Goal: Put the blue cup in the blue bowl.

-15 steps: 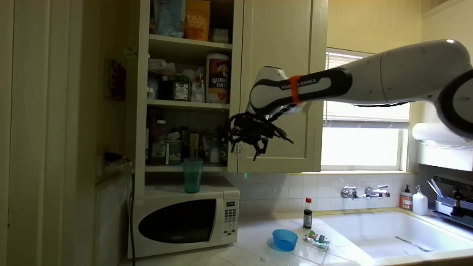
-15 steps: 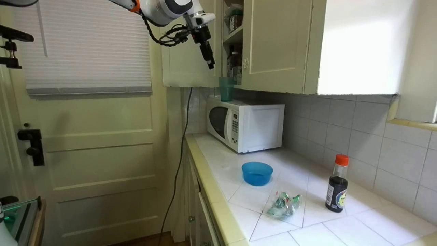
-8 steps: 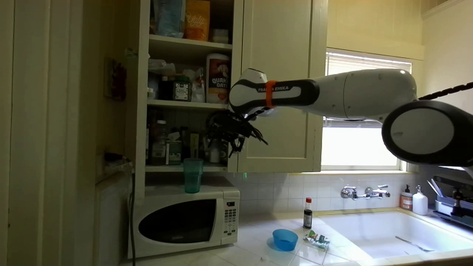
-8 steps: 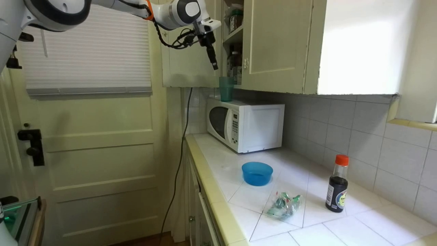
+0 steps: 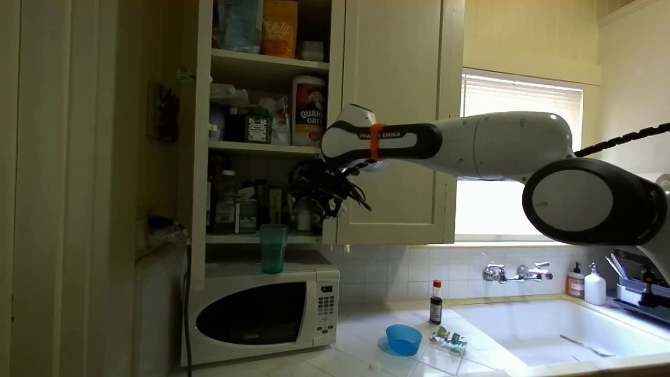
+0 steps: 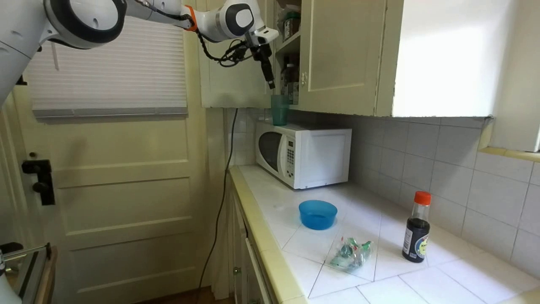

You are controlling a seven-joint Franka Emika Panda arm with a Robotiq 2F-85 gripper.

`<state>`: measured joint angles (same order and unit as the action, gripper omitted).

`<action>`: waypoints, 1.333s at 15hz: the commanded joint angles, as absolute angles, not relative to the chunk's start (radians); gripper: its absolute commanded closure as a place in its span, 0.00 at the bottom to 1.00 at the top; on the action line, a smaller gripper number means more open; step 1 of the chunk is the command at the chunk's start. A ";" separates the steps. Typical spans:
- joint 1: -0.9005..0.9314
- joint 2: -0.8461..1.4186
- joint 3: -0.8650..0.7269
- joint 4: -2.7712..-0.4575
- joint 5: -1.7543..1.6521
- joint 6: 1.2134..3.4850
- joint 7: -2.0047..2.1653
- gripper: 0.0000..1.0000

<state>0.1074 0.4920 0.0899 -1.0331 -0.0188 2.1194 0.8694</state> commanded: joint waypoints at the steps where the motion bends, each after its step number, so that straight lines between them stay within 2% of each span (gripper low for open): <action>1: 0.101 0.535 0.092 -1.028 0.015 2.210 0.938 0.00; 12: 0.101 0.739 0.121 -0.782 0.044 2.139 0.899 0.00; 15: 0.127 0.779 0.082 -0.700 0.085 2.076 0.888 0.02; 16: 0.128 0.789 0.084 -0.679 0.092 2.051 0.886 0.05; 17: 0.130 0.799 0.084 -0.659 0.097 2.021 0.886 0.26; 18: 0.132 0.813 0.084 -0.637 0.101 1.999 0.885 0.30; 20: 0.136 0.836 0.082 -0.595 0.100 1.960 0.887 0.48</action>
